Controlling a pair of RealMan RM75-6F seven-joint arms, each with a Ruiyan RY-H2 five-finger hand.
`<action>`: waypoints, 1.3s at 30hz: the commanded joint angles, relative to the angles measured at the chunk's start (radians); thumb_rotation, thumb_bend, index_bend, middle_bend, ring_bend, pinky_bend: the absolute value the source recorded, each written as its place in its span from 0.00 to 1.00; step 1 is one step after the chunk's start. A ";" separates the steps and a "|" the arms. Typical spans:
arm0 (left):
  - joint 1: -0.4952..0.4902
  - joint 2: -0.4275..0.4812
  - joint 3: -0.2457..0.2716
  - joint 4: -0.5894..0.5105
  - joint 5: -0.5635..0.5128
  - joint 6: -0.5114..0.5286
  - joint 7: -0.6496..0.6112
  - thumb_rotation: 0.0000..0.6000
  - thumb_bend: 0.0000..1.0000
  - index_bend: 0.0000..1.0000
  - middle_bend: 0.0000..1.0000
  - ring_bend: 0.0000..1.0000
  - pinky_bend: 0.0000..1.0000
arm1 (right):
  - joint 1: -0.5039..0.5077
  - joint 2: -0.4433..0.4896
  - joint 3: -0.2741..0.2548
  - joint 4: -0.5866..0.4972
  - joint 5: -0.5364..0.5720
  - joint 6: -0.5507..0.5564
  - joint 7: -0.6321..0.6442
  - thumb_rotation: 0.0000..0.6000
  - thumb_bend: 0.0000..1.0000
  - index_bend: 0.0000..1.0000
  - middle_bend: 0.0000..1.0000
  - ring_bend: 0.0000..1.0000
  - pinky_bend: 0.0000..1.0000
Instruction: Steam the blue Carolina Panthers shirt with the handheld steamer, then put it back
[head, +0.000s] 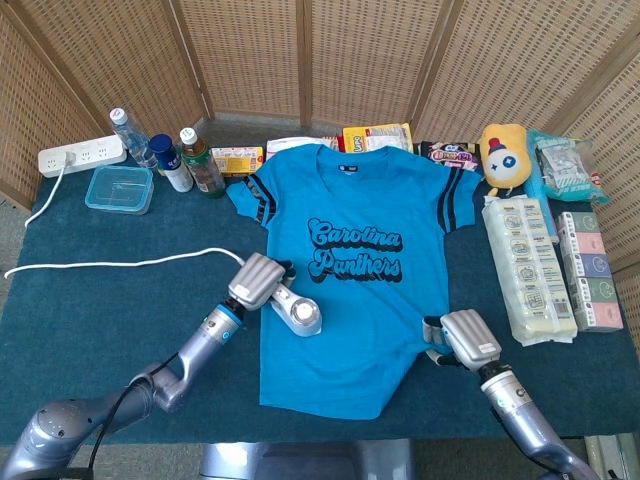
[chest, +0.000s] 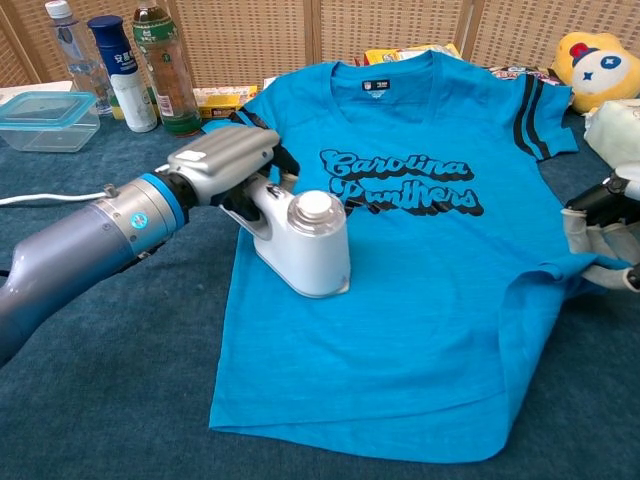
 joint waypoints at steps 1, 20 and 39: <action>-0.001 -0.003 0.014 -0.028 0.017 0.006 -0.004 1.00 0.49 0.71 0.80 0.71 0.75 | 0.000 0.001 0.000 -0.001 0.001 -0.001 0.000 1.00 0.54 0.74 0.70 0.73 0.87; -0.016 -0.038 -0.015 -0.006 -0.006 -0.017 0.021 1.00 0.49 0.71 0.80 0.71 0.75 | 0.002 0.000 0.002 0.004 0.007 -0.005 0.003 1.00 0.54 0.74 0.70 0.73 0.87; -0.088 -0.077 -0.110 0.106 -0.080 -0.066 0.078 1.00 0.49 0.71 0.80 0.71 0.75 | -0.002 0.011 0.009 -0.004 0.011 0.005 0.005 1.00 0.54 0.74 0.70 0.73 0.87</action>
